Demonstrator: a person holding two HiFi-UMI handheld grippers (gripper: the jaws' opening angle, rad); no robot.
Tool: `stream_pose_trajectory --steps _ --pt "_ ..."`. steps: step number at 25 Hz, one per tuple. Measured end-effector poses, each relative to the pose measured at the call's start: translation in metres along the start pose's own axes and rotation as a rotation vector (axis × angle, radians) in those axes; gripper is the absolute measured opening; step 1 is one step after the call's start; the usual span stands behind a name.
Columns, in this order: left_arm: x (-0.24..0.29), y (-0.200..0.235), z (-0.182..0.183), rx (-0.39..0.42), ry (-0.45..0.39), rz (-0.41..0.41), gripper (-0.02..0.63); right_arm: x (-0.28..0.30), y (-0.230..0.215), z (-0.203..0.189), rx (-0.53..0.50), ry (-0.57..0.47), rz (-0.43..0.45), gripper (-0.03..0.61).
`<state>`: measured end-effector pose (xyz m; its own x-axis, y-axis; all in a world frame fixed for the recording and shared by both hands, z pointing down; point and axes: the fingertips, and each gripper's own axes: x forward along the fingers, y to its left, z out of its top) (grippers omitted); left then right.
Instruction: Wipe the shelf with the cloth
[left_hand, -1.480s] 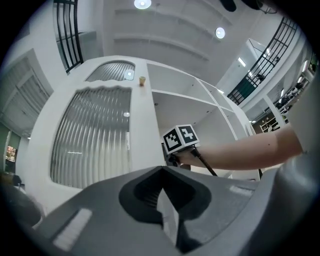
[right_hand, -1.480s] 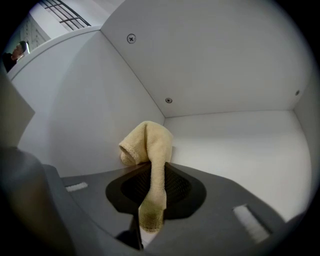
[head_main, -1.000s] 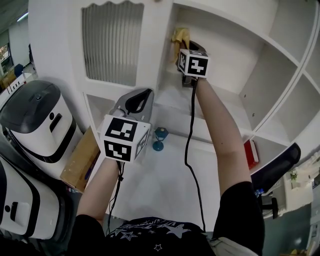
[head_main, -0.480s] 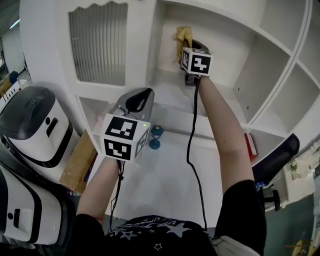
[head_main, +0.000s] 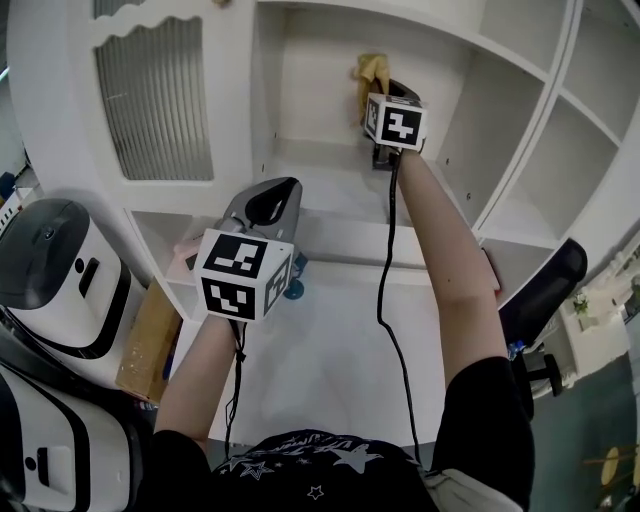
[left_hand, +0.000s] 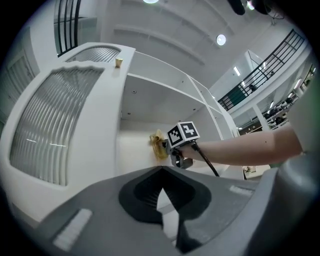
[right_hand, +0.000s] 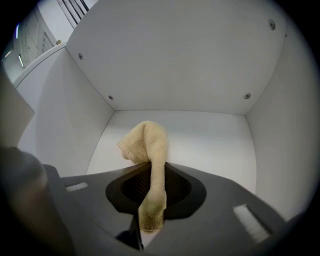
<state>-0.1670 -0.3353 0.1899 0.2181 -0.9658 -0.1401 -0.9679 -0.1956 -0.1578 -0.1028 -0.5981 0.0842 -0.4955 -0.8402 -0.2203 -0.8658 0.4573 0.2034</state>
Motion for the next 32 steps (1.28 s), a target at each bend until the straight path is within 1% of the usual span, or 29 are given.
stream_pose_trajectory --steps 4,8,11,16,19,22,27,32 --pt "0.008 -0.009 0.002 -0.001 -0.004 -0.030 0.003 -0.008 -0.032 -0.005 -0.028 0.001 -0.062 0.078" --pt "0.017 -0.016 0.000 -0.010 -0.005 -0.051 0.002 -0.013 -0.058 -0.013 -0.020 0.015 -0.108 0.080" --pt "0.024 -0.022 -0.002 -0.015 -0.002 -0.069 0.003 -0.015 -0.076 -0.016 -0.035 0.014 -0.141 0.080" --pt "0.033 -0.030 -0.005 -0.024 0.000 -0.094 0.003 -0.027 -0.111 -0.025 -0.009 0.038 -0.243 0.079" --pt "0.037 -0.034 -0.009 -0.031 0.004 -0.107 0.002 -0.028 -0.119 -0.028 -0.013 0.037 -0.279 0.078" --pt "0.039 -0.036 -0.012 -0.039 0.009 -0.114 0.002 -0.033 -0.126 -0.031 -0.007 0.055 -0.338 0.078" --pt "0.040 -0.035 -0.014 -0.044 0.011 -0.119 0.002 -0.040 -0.139 -0.039 0.078 0.081 -0.413 0.078" --pt "0.038 -0.034 -0.015 -0.052 0.012 -0.123 0.003 -0.044 -0.142 -0.040 0.084 0.085 -0.457 0.078"
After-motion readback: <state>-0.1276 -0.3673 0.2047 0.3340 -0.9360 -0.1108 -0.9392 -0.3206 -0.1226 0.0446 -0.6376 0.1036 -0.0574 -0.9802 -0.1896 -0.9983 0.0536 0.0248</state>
